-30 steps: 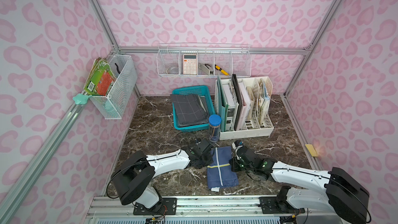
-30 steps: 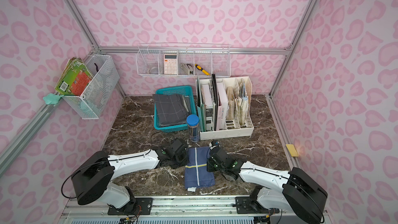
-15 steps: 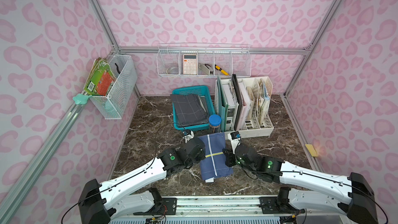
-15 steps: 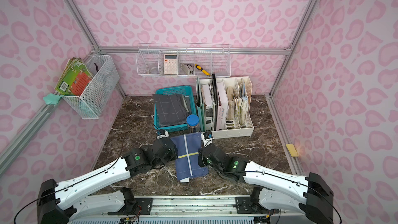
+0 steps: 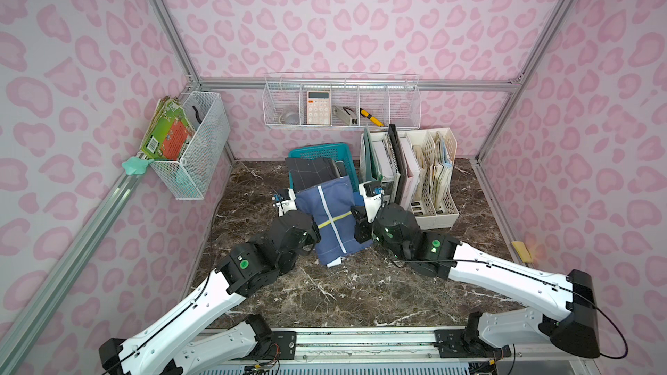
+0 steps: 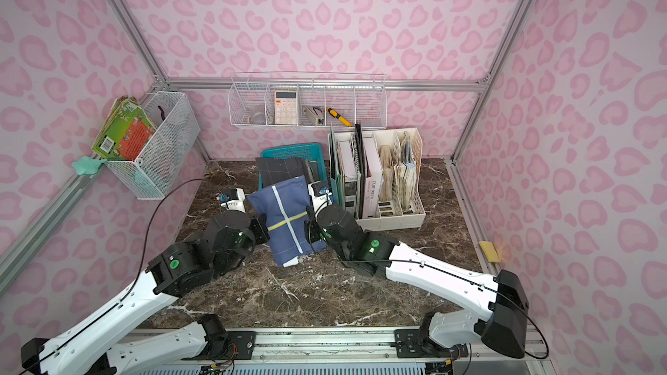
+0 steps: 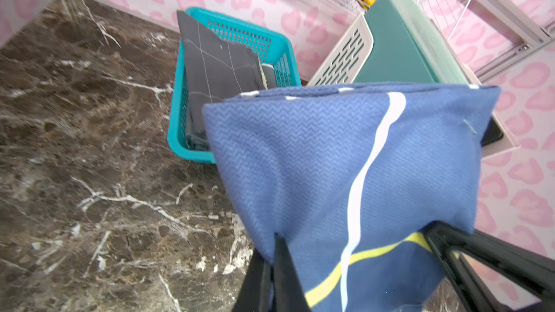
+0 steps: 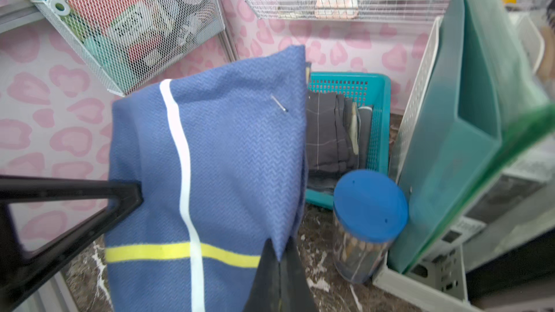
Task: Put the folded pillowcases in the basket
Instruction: Place the pillowcase in the basket.
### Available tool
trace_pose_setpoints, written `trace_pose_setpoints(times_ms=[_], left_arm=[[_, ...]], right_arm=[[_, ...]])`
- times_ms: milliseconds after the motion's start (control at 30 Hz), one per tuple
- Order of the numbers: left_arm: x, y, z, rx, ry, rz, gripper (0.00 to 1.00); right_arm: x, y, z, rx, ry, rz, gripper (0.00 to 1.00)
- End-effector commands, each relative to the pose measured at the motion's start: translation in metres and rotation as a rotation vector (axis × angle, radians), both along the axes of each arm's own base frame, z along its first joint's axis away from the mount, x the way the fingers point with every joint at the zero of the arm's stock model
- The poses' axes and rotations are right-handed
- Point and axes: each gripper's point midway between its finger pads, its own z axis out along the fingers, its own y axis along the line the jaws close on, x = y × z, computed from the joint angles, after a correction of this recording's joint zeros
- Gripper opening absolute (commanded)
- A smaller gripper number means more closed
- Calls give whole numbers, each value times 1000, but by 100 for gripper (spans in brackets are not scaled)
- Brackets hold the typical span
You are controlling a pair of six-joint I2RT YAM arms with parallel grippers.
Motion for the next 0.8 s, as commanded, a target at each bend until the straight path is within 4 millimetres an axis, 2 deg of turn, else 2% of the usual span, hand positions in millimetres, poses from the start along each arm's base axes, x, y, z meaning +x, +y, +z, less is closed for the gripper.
trace_pose_setpoints(times_ms=[0, 33, 200, 300, 433, 500, 767], left_arm=[[11, 18, 12, 98, -8, 17, 0], [17, 23, 17, 93, -9, 30, 0], [49, 40, 35, 54, -8, 64, 0], [73, 48, 38, 33, 6, 82, 0], [108, 60, 32, -8, 42, 106, 0], [124, 66, 36, -36, 42, 107, 0], [178, 87, 14, -97, 86, 131, 0]], right_arm=[[21, 17, 23, -22, -73, 20, 0], [29, 23, 34, -15, -87, 20, 0], [64, 54, 52, -39, -118, 33, 0], [85, 70, 58, -62, -135, 22, 0], [117, 86, 51, -96, -115, -6, 0], [130, 92, 45, -111, -103, -16, 0], [176, 108, 12, -124, -50, -33, 0]])
